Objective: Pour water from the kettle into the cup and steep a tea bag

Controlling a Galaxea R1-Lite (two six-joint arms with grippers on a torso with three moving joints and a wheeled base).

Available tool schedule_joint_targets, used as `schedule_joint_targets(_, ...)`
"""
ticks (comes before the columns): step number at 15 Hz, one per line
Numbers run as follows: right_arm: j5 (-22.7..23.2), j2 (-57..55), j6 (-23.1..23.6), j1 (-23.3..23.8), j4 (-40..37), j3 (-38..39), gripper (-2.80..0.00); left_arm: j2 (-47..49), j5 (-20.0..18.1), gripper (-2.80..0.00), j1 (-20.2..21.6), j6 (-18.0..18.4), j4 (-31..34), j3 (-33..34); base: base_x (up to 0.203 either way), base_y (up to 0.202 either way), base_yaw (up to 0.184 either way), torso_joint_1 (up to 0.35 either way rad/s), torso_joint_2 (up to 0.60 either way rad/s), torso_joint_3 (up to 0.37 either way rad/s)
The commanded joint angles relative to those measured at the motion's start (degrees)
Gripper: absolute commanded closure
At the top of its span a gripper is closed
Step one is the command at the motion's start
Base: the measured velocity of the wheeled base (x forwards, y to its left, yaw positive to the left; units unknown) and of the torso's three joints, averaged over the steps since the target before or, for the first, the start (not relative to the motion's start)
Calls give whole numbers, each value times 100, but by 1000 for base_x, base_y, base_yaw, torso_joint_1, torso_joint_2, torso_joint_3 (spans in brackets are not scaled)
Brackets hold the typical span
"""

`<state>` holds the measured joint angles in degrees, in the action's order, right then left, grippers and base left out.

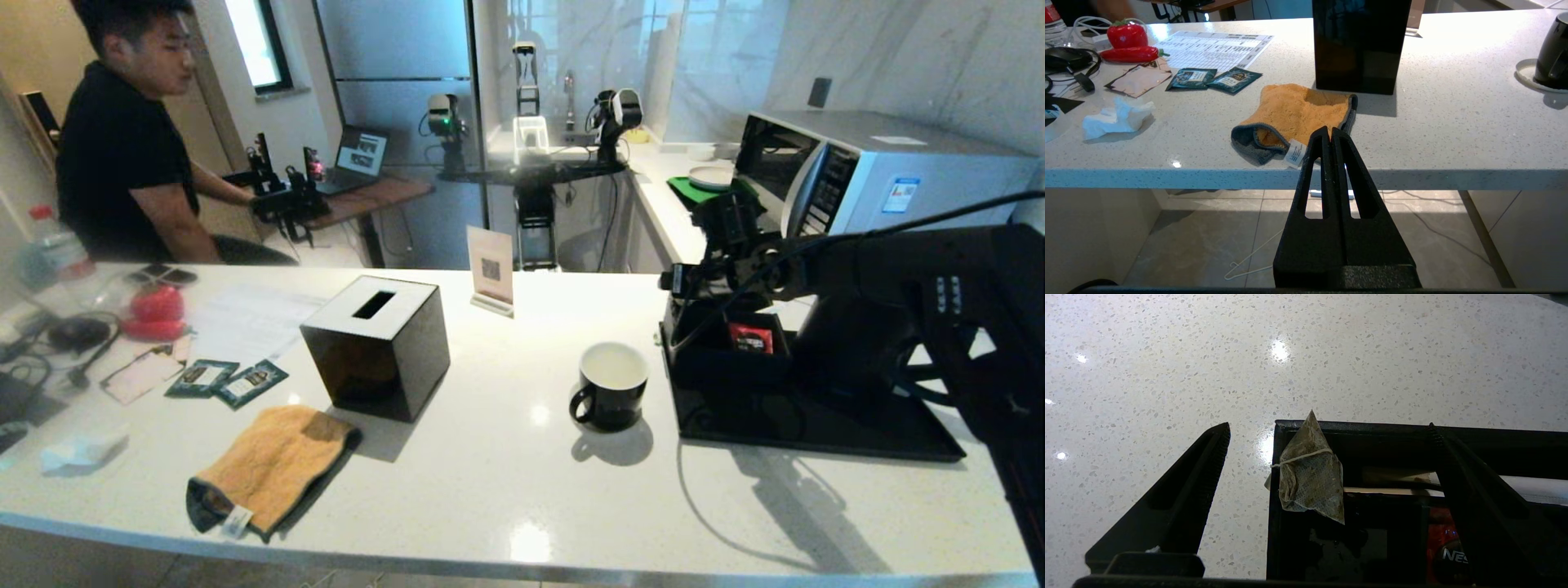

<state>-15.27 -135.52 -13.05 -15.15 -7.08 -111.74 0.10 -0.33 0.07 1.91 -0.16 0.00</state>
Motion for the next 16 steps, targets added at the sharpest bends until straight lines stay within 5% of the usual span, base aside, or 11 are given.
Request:
schedule_joint_targets(1, -11, 0, -22, -5, -4, 12, -280, 7, -2, 0, 1, 3, -2, 0, 0, 0, 0, 0, 0, 0)
schedule_joint_targets(16, -99, -27, -91, -49, -188, 12, -280, 4, -2, 0, 1, 3, -2, 0, 0, 0, 0, 0, 0, 0)
